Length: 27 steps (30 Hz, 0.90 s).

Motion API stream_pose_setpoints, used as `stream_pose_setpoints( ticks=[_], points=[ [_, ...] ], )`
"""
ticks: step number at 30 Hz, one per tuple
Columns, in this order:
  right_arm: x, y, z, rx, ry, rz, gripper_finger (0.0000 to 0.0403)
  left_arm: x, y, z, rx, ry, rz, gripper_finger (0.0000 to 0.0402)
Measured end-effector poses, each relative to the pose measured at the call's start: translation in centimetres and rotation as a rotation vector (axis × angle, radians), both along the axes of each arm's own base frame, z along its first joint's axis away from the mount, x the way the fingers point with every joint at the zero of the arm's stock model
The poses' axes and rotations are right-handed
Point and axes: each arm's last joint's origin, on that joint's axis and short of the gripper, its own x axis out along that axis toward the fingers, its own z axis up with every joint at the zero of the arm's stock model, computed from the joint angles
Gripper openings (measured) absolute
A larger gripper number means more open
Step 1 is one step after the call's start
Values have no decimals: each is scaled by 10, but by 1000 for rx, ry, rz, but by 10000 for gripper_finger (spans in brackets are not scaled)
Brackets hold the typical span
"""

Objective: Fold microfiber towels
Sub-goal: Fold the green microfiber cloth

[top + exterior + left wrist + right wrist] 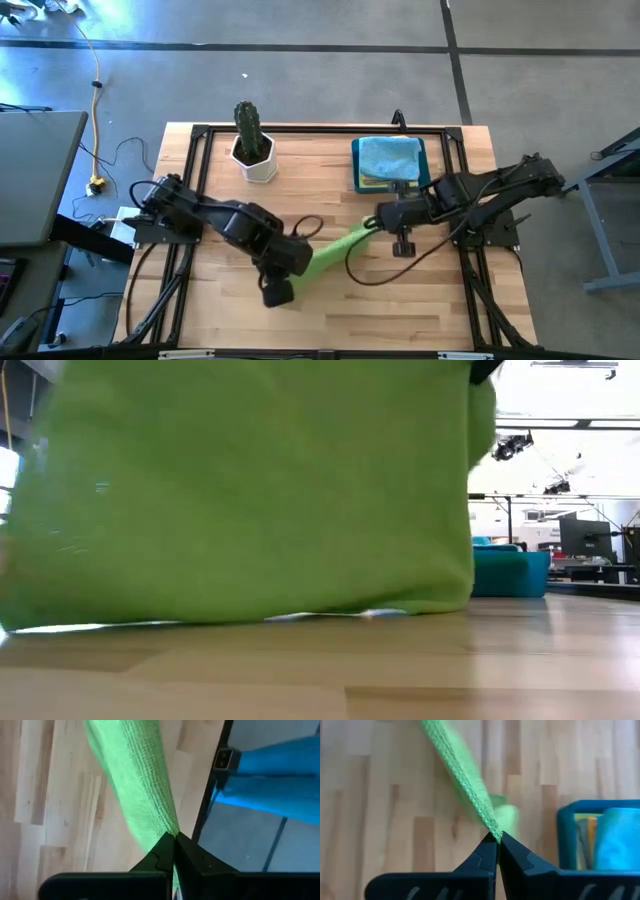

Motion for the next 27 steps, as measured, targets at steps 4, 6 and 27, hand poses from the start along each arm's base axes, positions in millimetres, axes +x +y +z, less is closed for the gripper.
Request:
stream_pose_setpoints(
  ticks=[4,6,27],
  points=[
    [3,-8,-1,-88,-5,-54,0,-3,12,-2,90,33,4,0],
    [3,-13,-1,-168,-17,-76,0,-1,20,-2,150,28,17,0],
    [-3,-45,33,-139,-42,-445,0,-26,88,42,350,-140,-31,0]
  ],
)
